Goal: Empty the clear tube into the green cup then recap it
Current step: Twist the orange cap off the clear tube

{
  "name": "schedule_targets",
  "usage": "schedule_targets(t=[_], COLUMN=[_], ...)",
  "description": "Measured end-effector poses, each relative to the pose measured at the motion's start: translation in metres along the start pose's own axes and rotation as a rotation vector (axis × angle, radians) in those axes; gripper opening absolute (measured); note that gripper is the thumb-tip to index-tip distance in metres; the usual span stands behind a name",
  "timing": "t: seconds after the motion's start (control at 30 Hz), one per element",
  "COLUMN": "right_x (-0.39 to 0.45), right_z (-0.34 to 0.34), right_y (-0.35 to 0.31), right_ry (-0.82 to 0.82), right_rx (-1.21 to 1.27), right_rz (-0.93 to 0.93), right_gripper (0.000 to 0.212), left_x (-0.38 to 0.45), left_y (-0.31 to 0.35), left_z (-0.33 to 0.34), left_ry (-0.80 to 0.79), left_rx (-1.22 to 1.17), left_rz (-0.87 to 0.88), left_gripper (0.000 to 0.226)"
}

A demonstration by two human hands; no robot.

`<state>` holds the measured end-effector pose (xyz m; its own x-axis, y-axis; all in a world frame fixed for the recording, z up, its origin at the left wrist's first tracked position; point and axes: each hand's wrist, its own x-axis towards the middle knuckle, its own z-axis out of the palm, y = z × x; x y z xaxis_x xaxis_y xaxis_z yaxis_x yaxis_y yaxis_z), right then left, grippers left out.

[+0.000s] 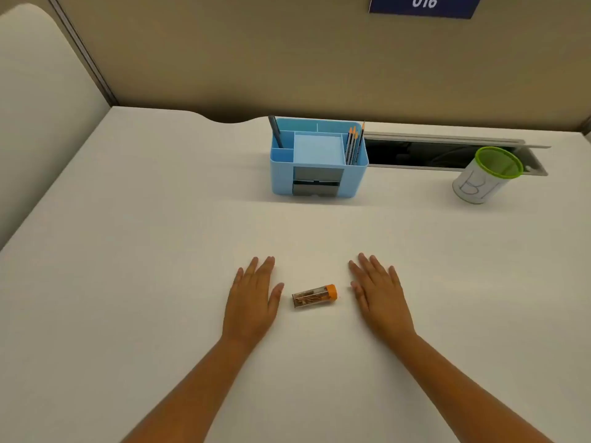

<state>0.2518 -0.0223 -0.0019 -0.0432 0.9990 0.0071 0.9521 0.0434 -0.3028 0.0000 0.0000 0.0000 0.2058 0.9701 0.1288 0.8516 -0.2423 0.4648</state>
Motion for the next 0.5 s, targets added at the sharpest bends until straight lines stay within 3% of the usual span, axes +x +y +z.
schedule_targets(t=[0.07, 0.23, 0.37, 0.5], right_x=[0.001, -0.003, -0.015, -0.027], right_z=[-0.003, -0.003, 0.004, 0.008], right_y=[0.000, -0.033, -0.062, -0.066], right_ry=[0.040, 0.208, 0.221, 0.152], right_rx=[0.100, 0.687, 0.808, 0.775], right_rz=[0.008, 0.266, 0.227, 0.128], right_gripper=[0.042, 0.034, 0.031, 0.031], left_x=[-0.001, -0.009, -0.009, -0.007], left_y=[0.002, 0.027, 0.049, 0.049], left_z=[-0.003, 0.007, 0.017, 0.019], left_ry=[-0.008, -0.071, -0.009, 0.053], left_rx=[-0.003, 0.063, 0.095, 0.060], left_rz=[0.058, 0.271, 0.283, 0.273], left_gripper=[0.057, 0.066, 0.063, 0.042])
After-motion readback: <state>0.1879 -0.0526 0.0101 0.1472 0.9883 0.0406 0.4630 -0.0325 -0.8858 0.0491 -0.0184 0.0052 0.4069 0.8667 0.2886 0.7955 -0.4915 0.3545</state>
